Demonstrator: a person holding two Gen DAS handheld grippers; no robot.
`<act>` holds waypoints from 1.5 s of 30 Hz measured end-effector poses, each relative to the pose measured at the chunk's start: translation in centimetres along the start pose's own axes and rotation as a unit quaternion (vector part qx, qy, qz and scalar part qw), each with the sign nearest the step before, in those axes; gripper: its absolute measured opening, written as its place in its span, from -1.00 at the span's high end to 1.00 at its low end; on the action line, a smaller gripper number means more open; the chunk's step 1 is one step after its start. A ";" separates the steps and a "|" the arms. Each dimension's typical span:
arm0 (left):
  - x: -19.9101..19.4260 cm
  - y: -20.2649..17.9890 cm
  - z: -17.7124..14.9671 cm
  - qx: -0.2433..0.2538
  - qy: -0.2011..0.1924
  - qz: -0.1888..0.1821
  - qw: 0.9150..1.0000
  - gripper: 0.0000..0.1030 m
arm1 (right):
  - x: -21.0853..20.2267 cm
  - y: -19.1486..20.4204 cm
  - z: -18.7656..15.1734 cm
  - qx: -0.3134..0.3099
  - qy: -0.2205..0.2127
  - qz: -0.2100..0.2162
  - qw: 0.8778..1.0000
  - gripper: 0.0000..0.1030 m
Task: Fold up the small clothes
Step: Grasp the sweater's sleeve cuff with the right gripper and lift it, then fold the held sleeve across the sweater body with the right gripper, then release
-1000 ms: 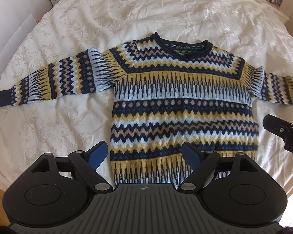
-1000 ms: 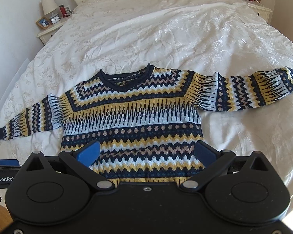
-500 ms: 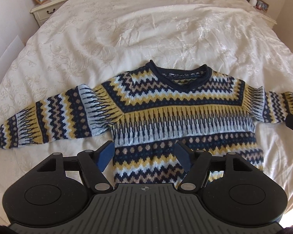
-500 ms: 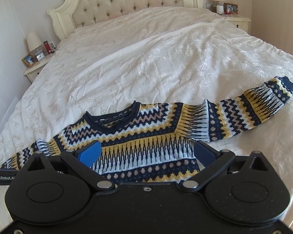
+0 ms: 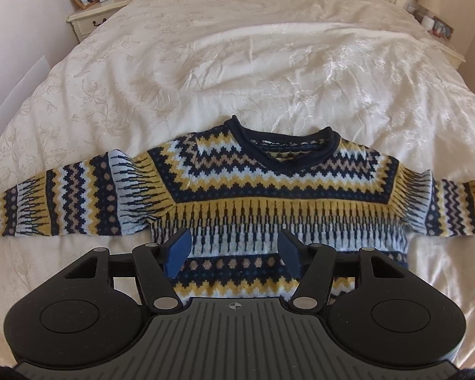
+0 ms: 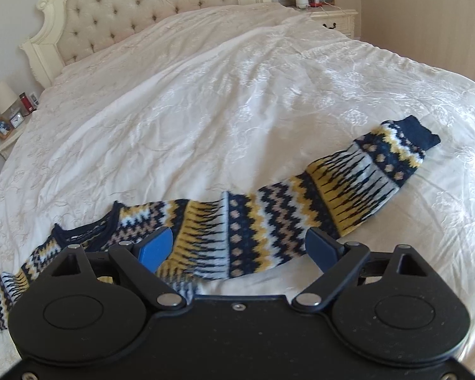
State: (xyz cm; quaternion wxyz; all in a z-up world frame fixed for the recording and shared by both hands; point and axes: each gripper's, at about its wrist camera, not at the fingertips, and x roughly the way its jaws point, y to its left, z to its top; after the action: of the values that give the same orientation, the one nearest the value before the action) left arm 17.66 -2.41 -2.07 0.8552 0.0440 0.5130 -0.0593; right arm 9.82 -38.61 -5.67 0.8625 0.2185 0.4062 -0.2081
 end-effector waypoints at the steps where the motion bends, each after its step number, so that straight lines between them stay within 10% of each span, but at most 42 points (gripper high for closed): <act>1: 0.1 -0.6 -0.2 -0.004 0.001 0.001 1.000 -0.14 | 0.5 -1.4 0.8 0.003 0.001 -0.006 1.000 -0.75; 13: 1.3 -6.1 -1.4 -0.028 0.028 0.049 0.998 -0.13 | 6.0 -16.5 7.1 0.075 0.015 -0.062 0.995 -0.65; 22: 1.8 -7.3 -1.7 -0.030 0.041 0.065 0.997 -0.13 | 9.9 -23.0 6.9 0.213 0.028 0.004 0.977 -0.24; 25: 1.9 -7.1 -1.8 -0.029 0.042 0.066 0.996 -0.13 | 10.4 -23.2 6.8 0.233 0.023 0.022 0.972 0.31; 26: 2.0 -6.9 -1.8 -0.030 0.044 0.065 0.996 -0.13 | 10.3 -23.1 6.9 0.236 0.021 0.027 0.971 0.79; 36: 3.0 -2.2 -1.8 -0.024 0.049 0.039 0.998 -0.13 | 3.7 -11.0 9.5 0.098 -0.042 0.062 0.992 0.76; 45: 3.5 4.6 -1.4 -0.023 0.040 0.025 0.999 -0.13 | 0.8 10.0 8.1 -0.028 -0.050 0.203 0.978 0.76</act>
State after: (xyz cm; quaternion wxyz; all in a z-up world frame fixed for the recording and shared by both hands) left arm 18.72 2.12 -5.81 0.8359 0.0397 0.5470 -0.0242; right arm 20.56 -34.98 0.40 0.9120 0.2610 0.3153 -0.0281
